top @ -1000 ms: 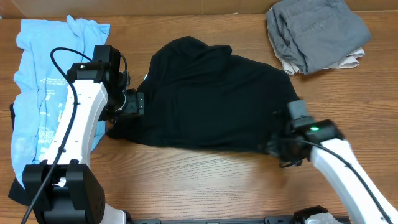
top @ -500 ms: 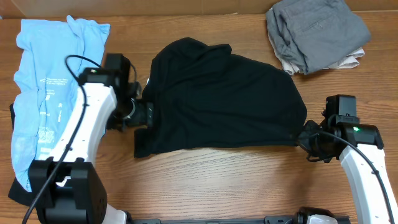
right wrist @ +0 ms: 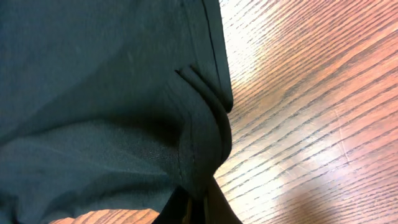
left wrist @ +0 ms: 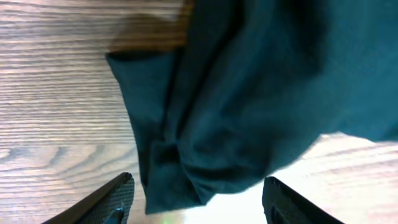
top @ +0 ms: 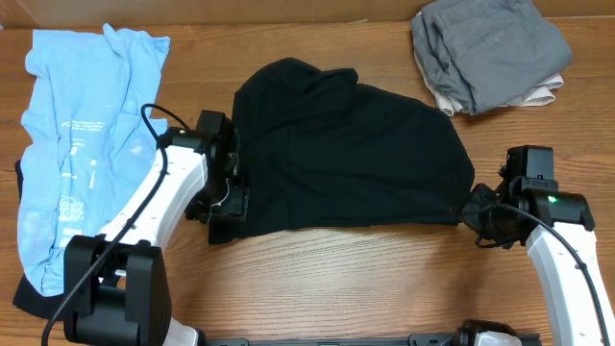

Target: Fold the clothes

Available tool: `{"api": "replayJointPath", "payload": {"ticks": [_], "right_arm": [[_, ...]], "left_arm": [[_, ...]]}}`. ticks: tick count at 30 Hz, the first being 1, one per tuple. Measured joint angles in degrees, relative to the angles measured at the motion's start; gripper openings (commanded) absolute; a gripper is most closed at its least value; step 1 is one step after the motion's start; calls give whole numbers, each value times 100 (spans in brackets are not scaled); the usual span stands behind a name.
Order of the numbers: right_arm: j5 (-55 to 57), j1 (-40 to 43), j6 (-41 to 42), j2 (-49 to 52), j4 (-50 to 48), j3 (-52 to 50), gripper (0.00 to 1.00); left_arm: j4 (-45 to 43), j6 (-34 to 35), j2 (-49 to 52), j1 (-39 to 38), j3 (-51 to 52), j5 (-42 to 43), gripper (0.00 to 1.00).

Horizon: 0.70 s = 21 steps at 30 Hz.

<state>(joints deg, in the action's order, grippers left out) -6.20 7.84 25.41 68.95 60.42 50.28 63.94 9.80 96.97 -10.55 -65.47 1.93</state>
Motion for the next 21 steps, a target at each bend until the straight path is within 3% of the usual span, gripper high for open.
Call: {"api": "replayJointPath", "payload": {"ticks": [6, 8, 9, 10, 16, 21], "right_arm": [[0, 0, 2, 0, -46, 0, 4], [0, 0, 2, 0, -46, 0, 4], [2, 0, 2, 0, -44, 0, 4], [4, 0, 0, 0, -46, 0, 4], [0, 0, -2, 0, -107, 0, 4], [0, 0, -107, 11, 151, 133, 4]], "left_arm": [[-588, 83, 0, -310, 330, -111, 59], [-892, 103, 0, -428, 442, -118, 43], [-1032, 136, 0, -487, 492, -129, 28], [-1123, 125, 0, -527, 527, -144, 6], [-1187, 238, 0, -579, 446, -160, 4], [-199, 339, 0, -426, -918, -179, 4]]}}
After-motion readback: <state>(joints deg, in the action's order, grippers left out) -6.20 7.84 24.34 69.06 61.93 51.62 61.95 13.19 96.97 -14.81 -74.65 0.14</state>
